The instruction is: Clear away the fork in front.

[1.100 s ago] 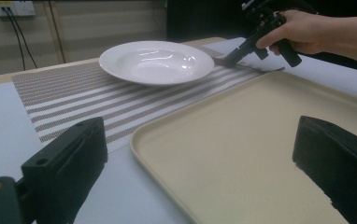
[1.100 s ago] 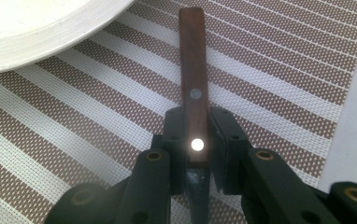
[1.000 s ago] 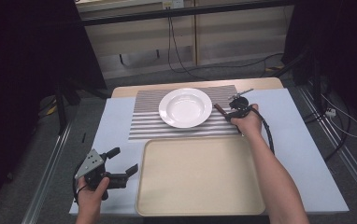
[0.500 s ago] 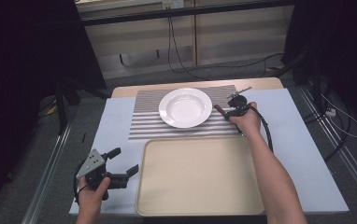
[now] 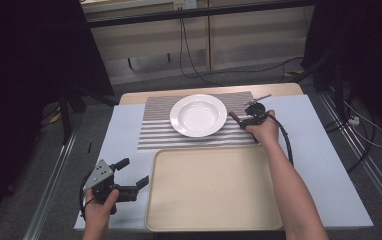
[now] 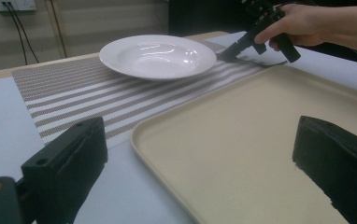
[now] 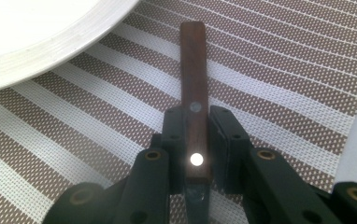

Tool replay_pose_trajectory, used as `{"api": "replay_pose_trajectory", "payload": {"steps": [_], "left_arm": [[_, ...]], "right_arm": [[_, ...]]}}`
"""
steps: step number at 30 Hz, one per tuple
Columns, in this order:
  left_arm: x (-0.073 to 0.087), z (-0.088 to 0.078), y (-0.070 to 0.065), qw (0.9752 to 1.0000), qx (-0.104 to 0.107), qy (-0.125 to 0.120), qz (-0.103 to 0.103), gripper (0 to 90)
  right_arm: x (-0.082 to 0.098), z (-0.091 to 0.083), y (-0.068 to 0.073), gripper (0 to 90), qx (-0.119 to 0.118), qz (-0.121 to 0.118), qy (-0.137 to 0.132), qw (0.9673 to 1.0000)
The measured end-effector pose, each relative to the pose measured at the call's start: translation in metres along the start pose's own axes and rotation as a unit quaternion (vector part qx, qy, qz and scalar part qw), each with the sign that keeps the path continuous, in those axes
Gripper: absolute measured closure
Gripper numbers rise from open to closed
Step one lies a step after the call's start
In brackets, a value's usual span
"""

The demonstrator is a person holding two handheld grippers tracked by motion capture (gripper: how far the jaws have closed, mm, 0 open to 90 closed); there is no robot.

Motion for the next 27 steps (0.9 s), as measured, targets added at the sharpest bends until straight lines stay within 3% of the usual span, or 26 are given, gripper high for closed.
{"api": "replay_pose_trajectory", "payload": {"steps": [8,12,22,27], "left_arm": [[0.001,-0.002,-0.003,1.0,-0.005,0.0,0.002,3.6],[0.002,-0.003,-0.002,1.0,-0.007,0.0,0.003,3.6],[-0.001,-0.007,0.001,0.9998,-0.014,-0.01,-0.001,3.6],[0.0,-0.009,0.003,0.9998,-0.017,-0.01,-0.002,3.6]], "right_arm": [[-0.007,0.002,0.001,77.3,0.008,-0.018,0.056,0.9983],[-0.009,0.002,0.002,77.5,0.012,-0.025,0.068,0.9973],[-0.007,0.0,-0.001,77.7,-0.002,-0.005,0.04,0.9992],[-0.016,-0.016,-0.007,77.8,-0.008,0.028,-0.028,0.9992]]}}
Point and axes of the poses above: each handheld gripper's, and its own axes: z roughly forward along the jaws, x roughly out of its underside, y roughly to its left, the point moved 8 cm from there along z, roughly forward along the jaws, and after that the axes turned 12 degrees about -z, right-handed, at the moved point
